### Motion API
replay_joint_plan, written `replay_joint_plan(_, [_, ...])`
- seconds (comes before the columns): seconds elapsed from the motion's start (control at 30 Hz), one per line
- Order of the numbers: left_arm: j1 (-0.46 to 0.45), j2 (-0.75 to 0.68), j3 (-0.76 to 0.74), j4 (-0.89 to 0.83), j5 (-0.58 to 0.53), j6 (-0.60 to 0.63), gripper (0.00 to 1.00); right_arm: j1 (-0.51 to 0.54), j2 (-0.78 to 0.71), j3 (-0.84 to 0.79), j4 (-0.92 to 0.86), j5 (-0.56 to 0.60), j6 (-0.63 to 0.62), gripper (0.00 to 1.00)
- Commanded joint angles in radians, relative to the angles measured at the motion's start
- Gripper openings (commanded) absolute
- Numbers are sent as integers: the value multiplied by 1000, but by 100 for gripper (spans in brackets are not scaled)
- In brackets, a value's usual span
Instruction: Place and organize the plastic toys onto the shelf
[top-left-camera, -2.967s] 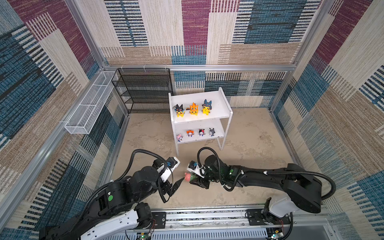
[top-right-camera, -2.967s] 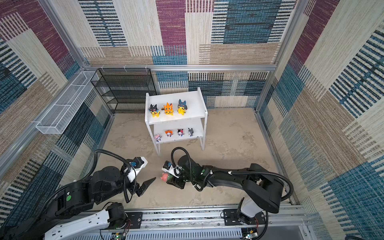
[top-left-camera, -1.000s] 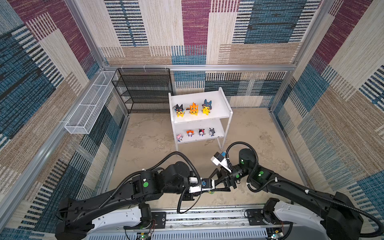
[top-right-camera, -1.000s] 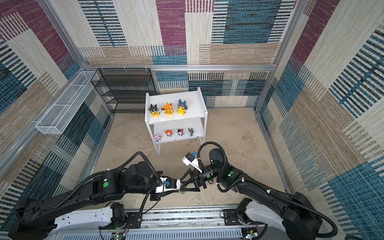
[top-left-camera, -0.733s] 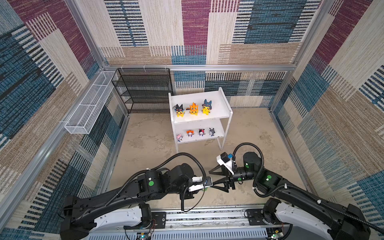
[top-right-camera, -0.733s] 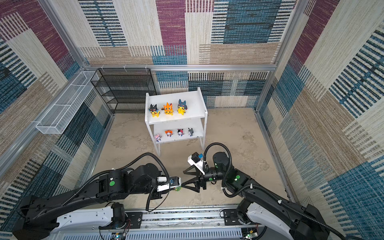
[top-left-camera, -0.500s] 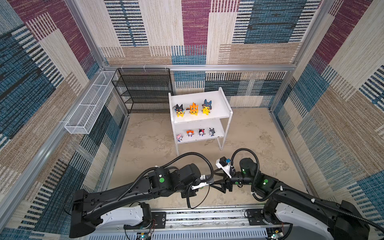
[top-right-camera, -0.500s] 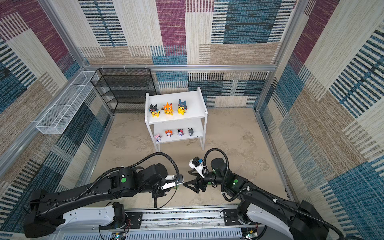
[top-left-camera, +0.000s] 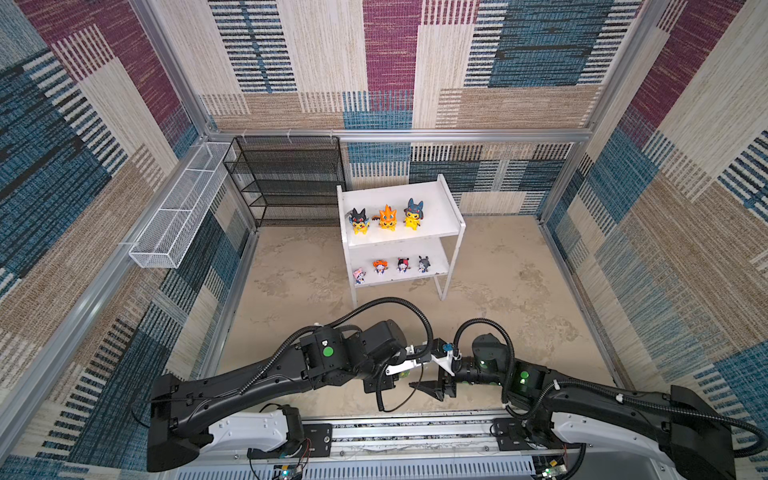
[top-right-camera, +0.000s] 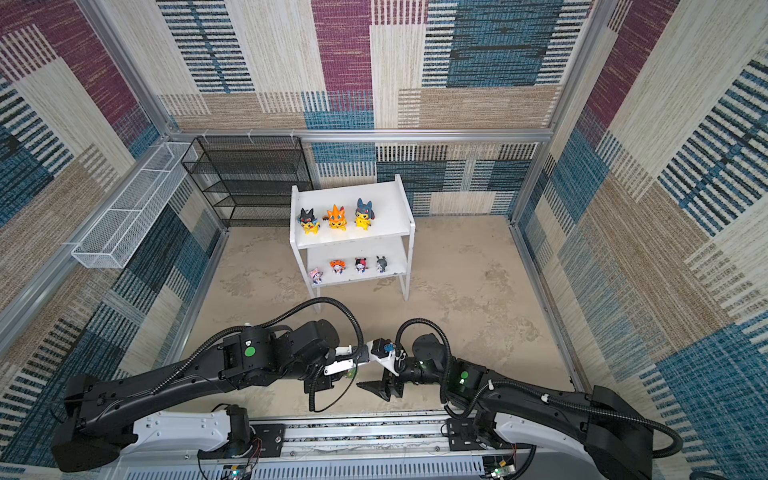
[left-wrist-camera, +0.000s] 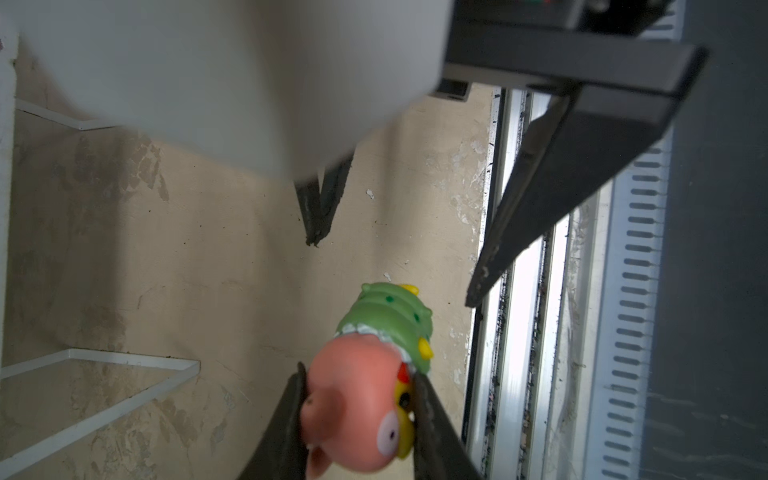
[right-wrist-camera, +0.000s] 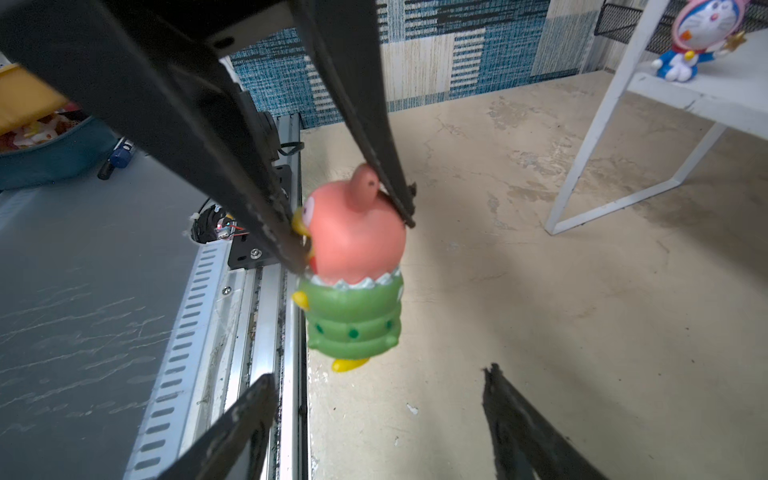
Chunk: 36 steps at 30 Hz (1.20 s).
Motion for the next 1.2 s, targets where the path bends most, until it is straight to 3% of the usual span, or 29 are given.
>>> replay_joint_plan(0.0, [0, 9, 9, -8, 35, -7, 11, 17, 24, 40, 82, -19, -49, 77])
replay_joint_plan(0.27, [0, 21, 13, -7, 38, 12, 11, 77, 113, 119, 76, 33, -61, 72])
replay_joint_plan(0.47, [4, -15, -5, 8, 12, -7, 9, 83, 81, 89, 97, 52, -63, 79])
replay_joint_plan(0.9, [12, -118, -19, 36, 116, -35, 9, 83, -22, 55, 145, -24, -62, 86])
replay_joint_plan(1.03, [11, -130, -7, 56, 121, -36, 9, 83, 9, 80, 142, -42, -63, 83])
replay_joint_plan(1.17, [11, -133, 2, 67, 133, -40, 9, 84, 38, 92, 158, -41, -51, 68])
